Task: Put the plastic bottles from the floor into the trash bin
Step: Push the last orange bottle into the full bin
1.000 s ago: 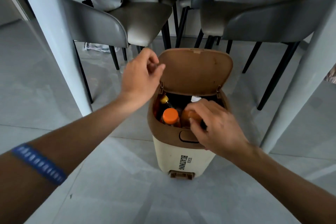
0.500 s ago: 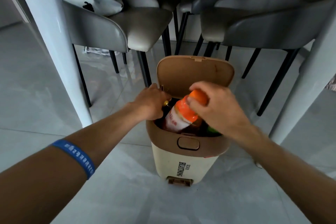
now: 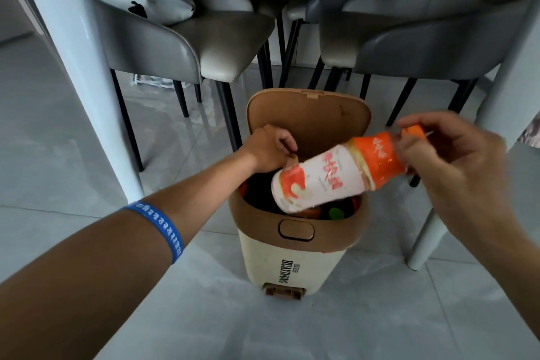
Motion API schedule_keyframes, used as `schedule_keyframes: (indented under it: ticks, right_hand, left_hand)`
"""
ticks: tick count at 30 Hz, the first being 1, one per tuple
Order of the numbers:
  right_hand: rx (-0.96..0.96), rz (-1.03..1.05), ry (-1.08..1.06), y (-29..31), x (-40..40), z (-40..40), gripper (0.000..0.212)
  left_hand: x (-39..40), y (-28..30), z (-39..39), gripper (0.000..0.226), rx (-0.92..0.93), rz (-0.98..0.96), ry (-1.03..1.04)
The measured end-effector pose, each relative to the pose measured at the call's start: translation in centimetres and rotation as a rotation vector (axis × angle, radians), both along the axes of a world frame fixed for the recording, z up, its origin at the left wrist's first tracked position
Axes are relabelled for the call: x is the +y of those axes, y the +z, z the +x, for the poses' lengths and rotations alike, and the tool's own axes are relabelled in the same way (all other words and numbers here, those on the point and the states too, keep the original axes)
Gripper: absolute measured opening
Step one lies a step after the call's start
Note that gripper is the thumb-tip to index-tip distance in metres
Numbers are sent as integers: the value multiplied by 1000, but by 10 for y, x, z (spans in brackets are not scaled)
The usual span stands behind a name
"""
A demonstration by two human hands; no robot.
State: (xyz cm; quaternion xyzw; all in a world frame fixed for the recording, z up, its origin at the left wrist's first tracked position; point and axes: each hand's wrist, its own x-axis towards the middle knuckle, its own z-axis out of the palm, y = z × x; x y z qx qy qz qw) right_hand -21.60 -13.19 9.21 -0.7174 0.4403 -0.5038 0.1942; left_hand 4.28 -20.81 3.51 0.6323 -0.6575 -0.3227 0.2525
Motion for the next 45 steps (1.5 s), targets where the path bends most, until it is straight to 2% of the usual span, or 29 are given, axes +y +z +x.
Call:
schedule_keyframes:
  ticks: [2, 4, 8, 11, 14, 16, 20, 23, 24, 28, 33, 35, 37, 40, 45]
  right_hand:
    - [144, -37, 58, -12, 8, 5, 28]
    - [271, -132, 113, -21, 11, 16, 34]
    - [553, -297, 219, -26, 12, 50, 35]
    - [719, -281, 265, -33, 9, 82, 38]
    - [791, -77, 277, -45, -7, 104, 35]
    - [763, 47, 258, -51, -21, 113, 35]
    - [667, 102, 171, -59, -41, 124, 32]
    - [437, 209, 119, -61, -47, 125, 18]
    - [425, 219, 126, -63, -48, 128, 16]
    - [577, 233, 203, -69, -49, 146, 28]
    - [507, 232, 179, -67, -54, 140, 29]
    - [479, 304, 315, -59, -55, 135, 36]
    - [574, 397, 437, -53, -54, 134, 39]
    - [718, 359, 439, -54, -52, 136, 41]
    - [651, 218, 400, -33, -53, 126, 40]
  left_hand:
    - [0, 6, 1, 19, 151, 111, 24]
    - [1, 9, 4, 18, 224, 196, 20]
    - [3, 14, 9, 33, 374, 331, -67]
    - [5, 22, 5, 42, 356, 369, -114]
    - [6, 26, -5, 43, 234, 360, -107]
    - [5, 26, -7, 40, 178, 313, -104]
    - [5, 20, -3, 38, 209, 222, -53]
    - [6, 19, 5, 41, 227, 193, -32]
    - [7, 18, 9, 40, 218, 170, -40]
    - [14, 15, 21, 27, 171, 149, -59]
    - [23, 13, 60, 32, 110, 167, -157]
    - [27, 11, 66, 34, 70, 170, -193]
    - [32, 10, 64, 23, 34, 124, -216]
    - [34, 10, 63, 19, 71, 52, -213]
    - [32, 25, 59, 25, 256, -96, -174]
